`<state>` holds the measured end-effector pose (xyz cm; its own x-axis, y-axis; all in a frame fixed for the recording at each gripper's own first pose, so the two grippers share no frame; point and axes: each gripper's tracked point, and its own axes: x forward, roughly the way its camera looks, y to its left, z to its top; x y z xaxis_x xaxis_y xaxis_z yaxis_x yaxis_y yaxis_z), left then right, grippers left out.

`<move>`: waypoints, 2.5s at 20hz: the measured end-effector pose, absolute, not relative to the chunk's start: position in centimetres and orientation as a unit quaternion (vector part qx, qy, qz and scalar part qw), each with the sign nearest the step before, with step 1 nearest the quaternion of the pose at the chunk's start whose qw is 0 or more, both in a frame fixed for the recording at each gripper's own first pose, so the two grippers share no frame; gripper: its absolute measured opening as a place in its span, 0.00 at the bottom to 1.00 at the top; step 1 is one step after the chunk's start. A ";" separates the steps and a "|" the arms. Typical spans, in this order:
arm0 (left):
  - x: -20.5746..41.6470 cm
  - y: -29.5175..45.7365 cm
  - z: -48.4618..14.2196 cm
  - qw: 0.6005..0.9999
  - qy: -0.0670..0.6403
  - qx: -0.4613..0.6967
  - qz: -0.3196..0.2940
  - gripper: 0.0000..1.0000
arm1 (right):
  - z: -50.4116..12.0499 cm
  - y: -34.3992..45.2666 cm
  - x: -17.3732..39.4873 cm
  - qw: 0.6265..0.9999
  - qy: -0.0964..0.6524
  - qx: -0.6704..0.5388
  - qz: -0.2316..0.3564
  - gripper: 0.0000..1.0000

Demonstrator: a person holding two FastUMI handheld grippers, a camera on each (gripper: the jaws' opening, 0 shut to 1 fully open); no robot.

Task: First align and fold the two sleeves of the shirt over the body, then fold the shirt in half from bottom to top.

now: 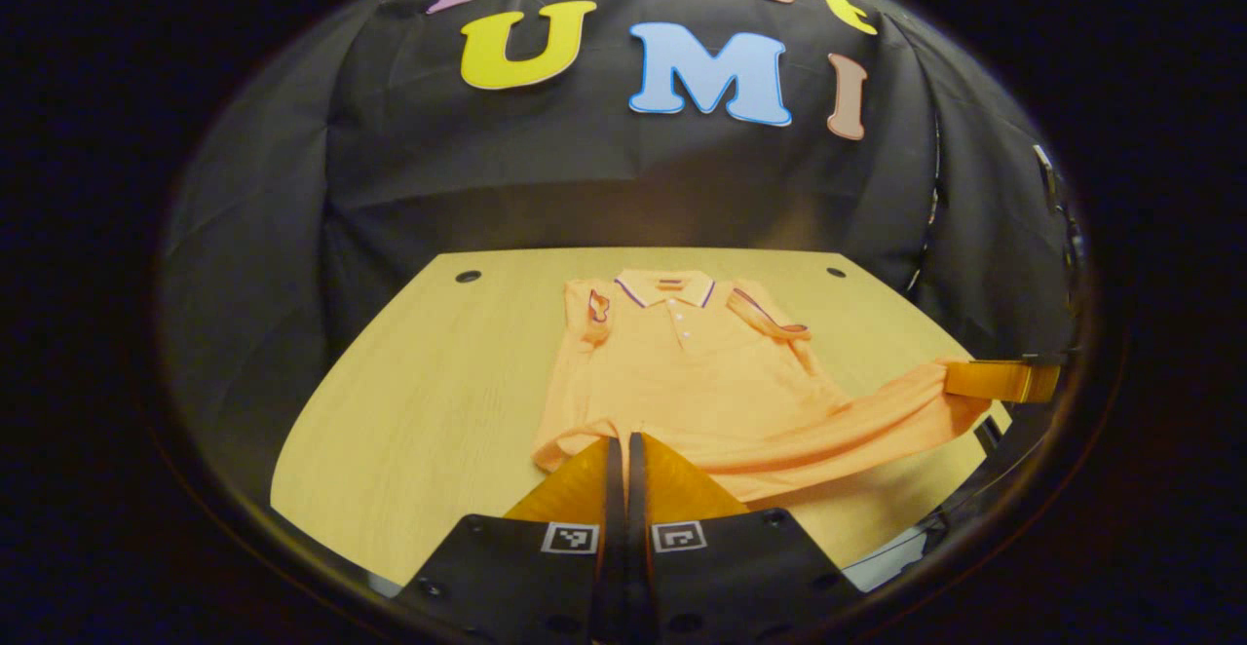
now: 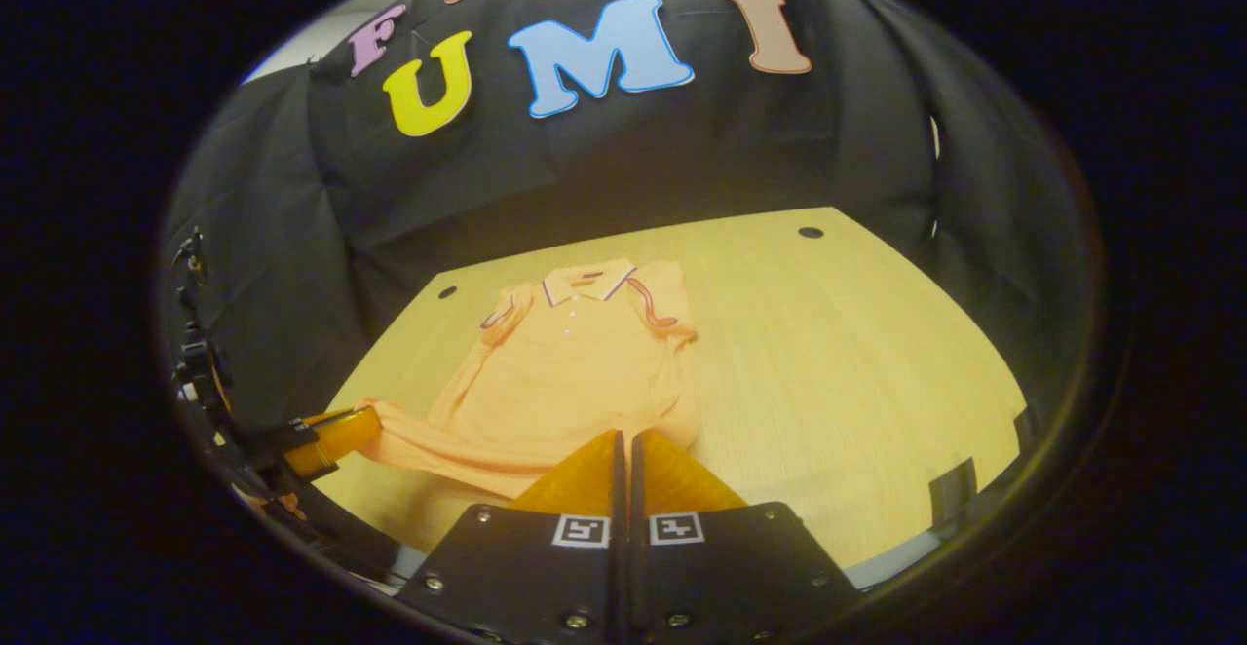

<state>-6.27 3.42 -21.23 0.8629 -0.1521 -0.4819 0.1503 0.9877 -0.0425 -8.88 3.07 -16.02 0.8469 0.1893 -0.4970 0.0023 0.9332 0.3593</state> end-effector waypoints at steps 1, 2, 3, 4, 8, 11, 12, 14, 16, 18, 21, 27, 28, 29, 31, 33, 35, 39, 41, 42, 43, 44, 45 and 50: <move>-5.1 3.4 -21.1 0.966 0.247 -0.005 -0.079 0.06 | -15.6 3.0 -7.9 0.946 0.268 0.174 0.047 0.01; -3.8 3.5 -20.8 0.966 0.246 -0.010 -0.081 0.06 | -15.1 3.0 -6.8 0.948 0.265 0.173 0.044 0.01; -2.6 3.5 -20.7 0.966 0.245 -0.015 -0.083 0.06 | -14.8 3.0 -5.7 0.949 0.262 0.172 0.042 0.01; -1.6 3.9 -20.7 0.966 0.244 -0.020 -0.083 0.06 | -14.3 3.1 -4.6 0.950 0.258 0.172 0.040 0.01; 3.3 4.3 -20.2 0.965 0.246 -0.031 -0.087 0.06 | -12.9 3.1 -0.3 0.954 0.251 0.164 0.027 0.01; 6.7 3.9 -19.6 0.963 0.247 -0.032 -0.101 0.06 | -11.8 2.8 2.9 0.957 0.246 0.155 0.008 0.01; 8.1 3.6 -19.4 0.963 0.245 -0.029 -0.109 0.06 | -11.6 2.6 4.0 0.958 0.244 0.152 0.000 0.01; 10.8 3.1 -19.0 0.963 0.237 -0.021 -0.126 0.06 | -11.3 2.2 6.3 0.958 0.244 0.152 -0.018 0.01; 13.4 2.4 -18.4 0.963 0.227 -0.017 -0.144 0.07 | -11.1 1.7 8.3 0.957 0.245 0.154 -0.034 0.01; 16.0 1.9 -18.0 0.964 0.215 -0.016 -0.154 0.06 | -10.6 1.2 10.4 0.958 0.240 0.149 -0.048 0.01; 19.2 1.8 -17.2 0.970 0.188 -0.012 -0.154 0.06 | -10.4 0.8 13.3 0.959 0.238 0.143 -0.056 0.01; 24.1 2.2 -17.6 0.979 0.157 -0.017 -0.132 0.05 | -11.3 1.3 18.5 0.963 0.238 0.115 -0.047 0.01; 24.9 2.3 -17.7 0.980 0.150 -0.021 -0.127 0.05 | -11.6 1.4 19.3 0.964 0.238 0.111 -0.046 0.01; 25.5 2.5 -17.9 0.982 0.145 -0.022 -0.121 0.07 | -11.8 1.4 20.1 0.964 0.236 0.110 -0.044 0.01; 26.9 2.6 -18.1 0.985 0.131 -0.023 -0.110 0.05 | -12.3 1.1 21.6 0.966 0.230 0.106 -0.048 0.01; 28.3 2.6 -18.3 0.988 0.114 -0.022 -0.101 0.06 | -12.9 0.6 23.7 0.967 0.225 0.107 -0.051 0.01; 29.4 2.6 -18.6 0.990 0.100 -0.020 -0.095 0.05 | -13.7 0.5 25.4 0.968 0.222 0.109 -0.052 0.01; 31.4 2.5 -19.3 0.993 0.083 -0.016 -0.083 0.05 | -15.5 0.7 27.7 0.968 0.224 0.097 -0.052 0.01; 32.0 2.7 -20.0 0.994 0.081 -0.016 -0.078 0.05 | -16.3 0.8 28.5 0.969 0.226 0.081 -0.053 0.01; 32.4 2.8 -20.5 0.994 0.082 -0.014 -0.075 0.06 | -16.7 0.8 28.8 0.969 0.227 0.076 -0.055 0.01; 32.7 2.8 -21.0 0.994 0.085 -0.010 -0.073 0.06 | -17.1 0.9 29.1 0.969 0.231 0.073 -0.054 0.01; 32.9 2.9 -21.7 0.993 0.091 -0.006 -0.071 0.06 | -17.8 0.9 29.2 0.967 0.238 0.070 -0.055 0.01; 33.1 2.8 -22.3 0.993 0.097 -0.005 -0.071 0.06 | -18.4 1.0 29.2 0.965 0.246 0.066 -0.057 0.01; 33.4 2.8 -24.3 0.990 0.119 0.007 -0.073 0.07 | -20.4 1.3 29.0 0.959 0.274 0.046 -0.057 0.04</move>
